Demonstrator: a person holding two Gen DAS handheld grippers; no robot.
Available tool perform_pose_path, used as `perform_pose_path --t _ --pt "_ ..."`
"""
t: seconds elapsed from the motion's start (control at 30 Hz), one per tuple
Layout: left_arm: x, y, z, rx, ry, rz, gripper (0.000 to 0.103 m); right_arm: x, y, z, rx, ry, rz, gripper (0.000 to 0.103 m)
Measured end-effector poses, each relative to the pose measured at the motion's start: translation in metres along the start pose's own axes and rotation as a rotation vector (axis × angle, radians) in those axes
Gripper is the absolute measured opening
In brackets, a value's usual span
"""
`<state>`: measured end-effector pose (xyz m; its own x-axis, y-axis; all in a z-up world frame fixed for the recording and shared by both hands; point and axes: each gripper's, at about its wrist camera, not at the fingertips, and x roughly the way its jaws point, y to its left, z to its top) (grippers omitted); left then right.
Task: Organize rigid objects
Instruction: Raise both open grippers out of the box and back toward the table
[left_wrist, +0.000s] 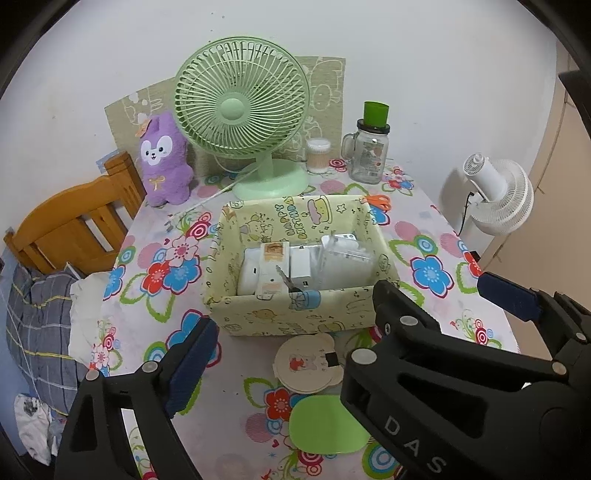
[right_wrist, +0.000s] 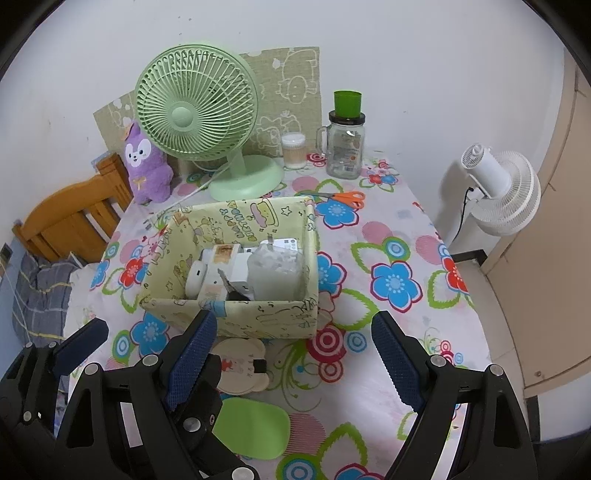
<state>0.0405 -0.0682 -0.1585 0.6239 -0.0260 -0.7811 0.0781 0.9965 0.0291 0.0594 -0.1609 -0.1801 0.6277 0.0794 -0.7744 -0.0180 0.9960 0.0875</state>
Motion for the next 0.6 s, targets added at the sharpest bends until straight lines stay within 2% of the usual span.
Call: perform_pose_path --t 0.27,0.6 --pt "0.003 -0.007 -0.010 0.006 0.003 -0.018 0.095 0.002 -0.007 -0.011 0.006 0.000 -0.010 0.088" --pt "0.022 -0.012 -0.035 0.004 0.049 -0.044 0.099 0.019 -0.012 -0.034 0.000 0.026 -0.021 0.088"
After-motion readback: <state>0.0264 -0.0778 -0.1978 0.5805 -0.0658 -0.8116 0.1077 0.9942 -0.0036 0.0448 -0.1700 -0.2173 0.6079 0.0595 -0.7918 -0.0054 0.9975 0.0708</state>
